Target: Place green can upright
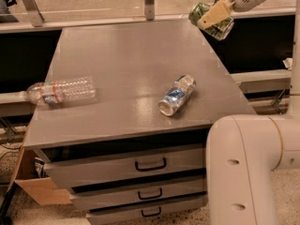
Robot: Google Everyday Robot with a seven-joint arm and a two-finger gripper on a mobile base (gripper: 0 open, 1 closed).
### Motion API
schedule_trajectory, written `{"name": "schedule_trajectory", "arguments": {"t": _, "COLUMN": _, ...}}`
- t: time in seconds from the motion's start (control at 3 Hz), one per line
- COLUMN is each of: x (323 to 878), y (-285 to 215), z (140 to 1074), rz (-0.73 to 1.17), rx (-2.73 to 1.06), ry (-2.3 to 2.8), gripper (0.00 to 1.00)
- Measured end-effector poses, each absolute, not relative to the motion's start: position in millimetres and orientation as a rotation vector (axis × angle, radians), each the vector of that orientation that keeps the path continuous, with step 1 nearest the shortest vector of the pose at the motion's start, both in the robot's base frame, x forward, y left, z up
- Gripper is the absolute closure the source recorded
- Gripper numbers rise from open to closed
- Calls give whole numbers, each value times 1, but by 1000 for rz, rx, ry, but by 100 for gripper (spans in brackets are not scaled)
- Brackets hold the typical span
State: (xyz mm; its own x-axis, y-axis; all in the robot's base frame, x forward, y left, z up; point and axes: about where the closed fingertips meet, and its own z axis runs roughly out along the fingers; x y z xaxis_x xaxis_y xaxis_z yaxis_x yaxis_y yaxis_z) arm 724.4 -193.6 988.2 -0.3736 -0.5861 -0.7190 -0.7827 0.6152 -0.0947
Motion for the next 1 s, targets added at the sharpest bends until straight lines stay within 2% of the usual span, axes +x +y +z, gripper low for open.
{"name": "schedule_trajectory", "arguments": {"t": 1.0, "x": 677, "y": -257, "z": 986, "rz": 474, "rx": -933, "ry": 2228, "gripper": 100}}
